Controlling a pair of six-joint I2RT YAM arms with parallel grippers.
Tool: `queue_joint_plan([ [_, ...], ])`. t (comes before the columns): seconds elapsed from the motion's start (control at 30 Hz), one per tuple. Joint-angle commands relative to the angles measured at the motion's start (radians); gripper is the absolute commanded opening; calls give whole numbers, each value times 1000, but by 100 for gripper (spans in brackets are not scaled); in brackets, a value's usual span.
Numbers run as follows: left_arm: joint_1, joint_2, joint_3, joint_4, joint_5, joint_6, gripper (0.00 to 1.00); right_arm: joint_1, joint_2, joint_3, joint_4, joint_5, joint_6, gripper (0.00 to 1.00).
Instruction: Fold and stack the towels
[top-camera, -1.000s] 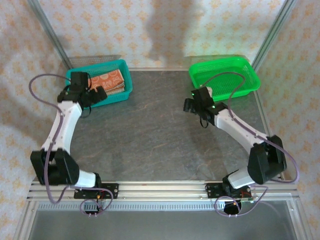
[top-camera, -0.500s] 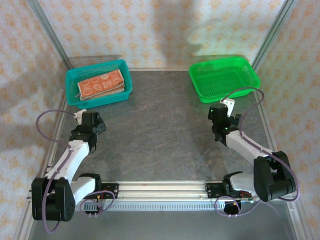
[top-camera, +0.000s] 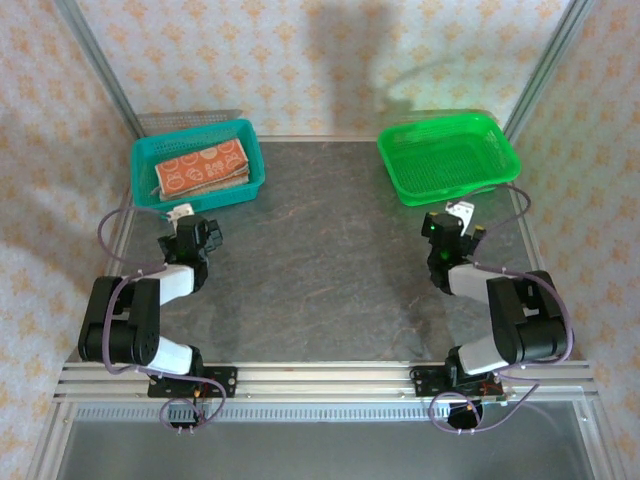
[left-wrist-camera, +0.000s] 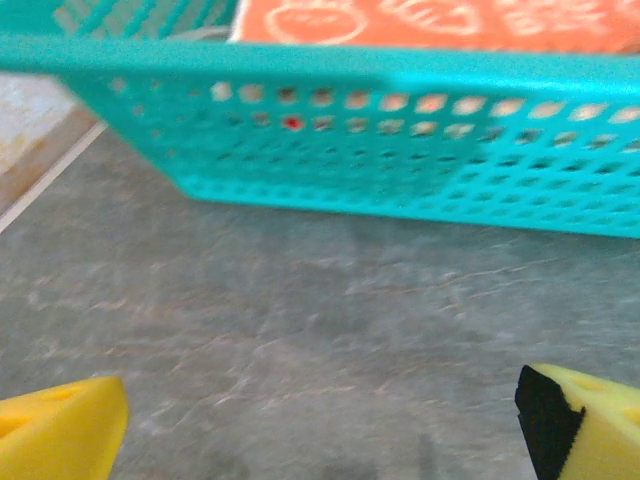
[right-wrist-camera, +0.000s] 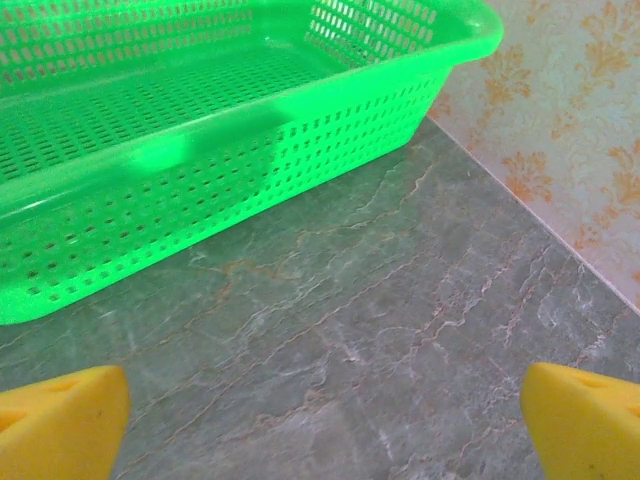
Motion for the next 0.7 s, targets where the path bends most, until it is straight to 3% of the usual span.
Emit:
queue_joint_plan([
  [0.0, -16, -12, -39, 199, 112, 95, 100, -38, 20, -8, 79, -114, 0, 100],
  [0.07, -27, 48, -106, 363, 131, 115, 100, -76, 39, -48, 151, -202, 15, 99],
  [0.1, -31, 107, -150, 558, 116, 125, 100, -84, 73, -78, 252, -228, 8, 99],
  [0.13, -32, 81, -146, 518, 94, 114, 100, -83, 81, -81, 282, -235, 4, 99],
  [0.17, -32, 43, -120, 382, 82, 99, 100, -84, 57, -52, 188, -241, 7, 99],
  [0.2, -37, 51, -106, 365, 72, 106, 100, -92, 59, -45, 159, -261, 11, 99],
  [0.27, -47, 84, -120, 459, 62, 121, 100, -95, 68, -55, 207, -265, 7, 99],
  [0.33, -49, 56, -97, 359, 55, 115, 100, -95, 66, -54, 194, -266, 7, 99],
  [0.4, -50, 81, -119, 446, 58, 124, 100, -94, 56, -46, 165, -267, 10, 99],
  [0.67, -51, 76, -88, 381, 127, 148, 100, -95, 62, -44, 170, -269, 11, 100],
])
